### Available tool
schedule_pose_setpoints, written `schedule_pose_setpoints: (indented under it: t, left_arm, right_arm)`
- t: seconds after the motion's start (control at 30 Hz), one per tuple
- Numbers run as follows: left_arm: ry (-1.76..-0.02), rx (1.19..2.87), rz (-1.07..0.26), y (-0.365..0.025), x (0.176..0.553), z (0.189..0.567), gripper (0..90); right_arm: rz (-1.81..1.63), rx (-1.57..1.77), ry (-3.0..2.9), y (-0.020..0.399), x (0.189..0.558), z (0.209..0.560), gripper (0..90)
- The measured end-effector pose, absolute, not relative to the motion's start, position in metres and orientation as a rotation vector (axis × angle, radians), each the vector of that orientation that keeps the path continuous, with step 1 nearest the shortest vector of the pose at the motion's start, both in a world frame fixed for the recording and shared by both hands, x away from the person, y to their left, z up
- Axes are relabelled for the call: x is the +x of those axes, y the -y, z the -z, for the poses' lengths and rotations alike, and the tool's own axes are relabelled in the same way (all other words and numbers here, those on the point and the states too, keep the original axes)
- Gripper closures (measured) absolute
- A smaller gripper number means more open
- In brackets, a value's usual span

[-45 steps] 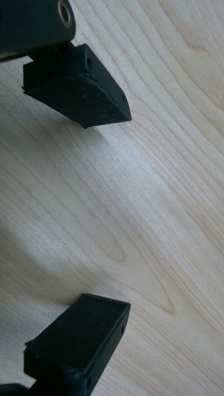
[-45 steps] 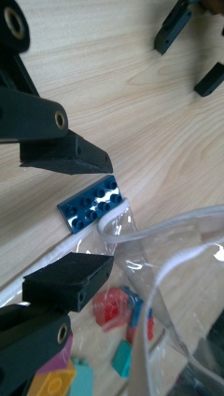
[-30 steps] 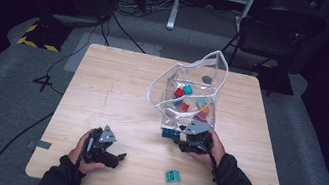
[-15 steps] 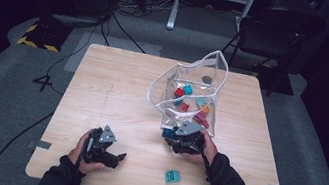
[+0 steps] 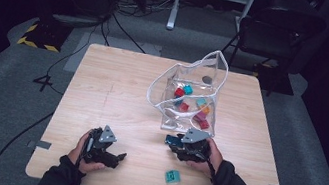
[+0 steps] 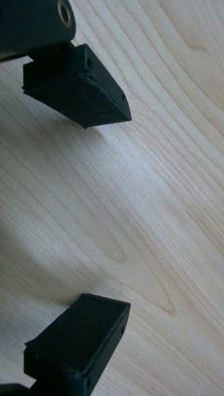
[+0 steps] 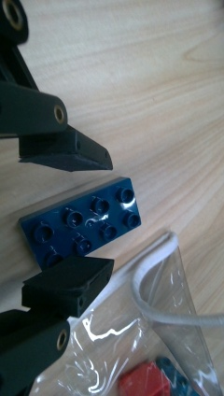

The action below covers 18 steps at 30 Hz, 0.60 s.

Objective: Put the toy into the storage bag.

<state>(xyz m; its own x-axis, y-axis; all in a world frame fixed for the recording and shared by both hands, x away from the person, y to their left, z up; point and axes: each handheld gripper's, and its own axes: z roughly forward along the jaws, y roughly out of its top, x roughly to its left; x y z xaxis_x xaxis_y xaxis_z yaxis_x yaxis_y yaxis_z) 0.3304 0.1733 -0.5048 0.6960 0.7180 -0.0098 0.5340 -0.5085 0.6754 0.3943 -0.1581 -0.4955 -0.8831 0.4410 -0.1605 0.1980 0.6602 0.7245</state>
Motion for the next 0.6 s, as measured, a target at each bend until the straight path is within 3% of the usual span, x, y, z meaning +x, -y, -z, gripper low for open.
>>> schedule_pose_setpoints:
  t: [0.17, 0.4, 0.6]
  left_arm:
    - [-0.952, 2.237, -0.358, -0.173, 0.330, 0.505, 9.8]
    - [-0.952, 2.237, -0.358, -0.173, 0.330, 0.505, 9.8]
    - [-0.952, 2.237, -0.358, -0.173, 0.330, 0.505, 9.8]
  right_arm:
    - [-1.063, 0.512, -2.540, 0.160, 0.390, 0.496, 37.3]
    - [-1.098, 0.584, -2.538, 0.163, 0.397, 0.501, 36.6]
    - [-1.195, 0.623, -2.598, 0.168, 0.403, 0.504, 48.9]
